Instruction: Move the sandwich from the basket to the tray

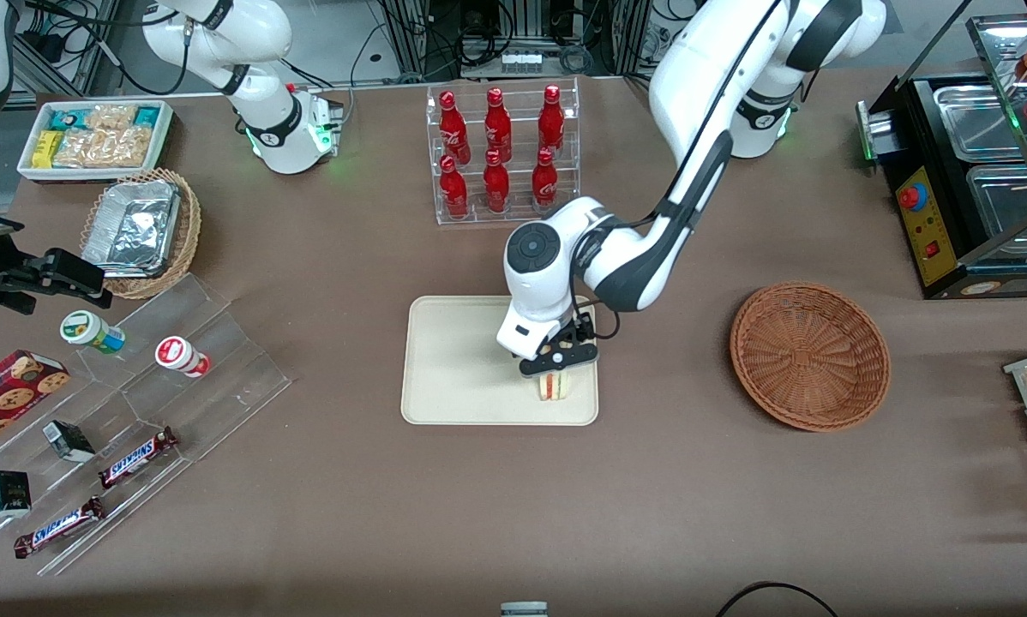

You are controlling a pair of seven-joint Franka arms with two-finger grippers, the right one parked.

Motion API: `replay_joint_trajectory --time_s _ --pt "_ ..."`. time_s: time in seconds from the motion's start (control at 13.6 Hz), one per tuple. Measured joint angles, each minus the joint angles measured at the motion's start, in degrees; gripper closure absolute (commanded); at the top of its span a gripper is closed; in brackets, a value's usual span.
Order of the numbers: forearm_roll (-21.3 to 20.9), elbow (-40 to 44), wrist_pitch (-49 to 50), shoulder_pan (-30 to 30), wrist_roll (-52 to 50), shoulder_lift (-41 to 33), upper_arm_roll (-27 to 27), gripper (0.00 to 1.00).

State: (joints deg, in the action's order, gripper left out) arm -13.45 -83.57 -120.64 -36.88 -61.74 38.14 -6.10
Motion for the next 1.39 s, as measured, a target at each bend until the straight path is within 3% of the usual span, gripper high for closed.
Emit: replay_joint_trajectory --time_s 0.59,1.39 --pt "1.2 0.4 19.3 7.4 2.1 -18.4 0.4 0.00" --pt "9.8 -1.7 33.4 27.2 30.6 -32.3 0.7 0.00"
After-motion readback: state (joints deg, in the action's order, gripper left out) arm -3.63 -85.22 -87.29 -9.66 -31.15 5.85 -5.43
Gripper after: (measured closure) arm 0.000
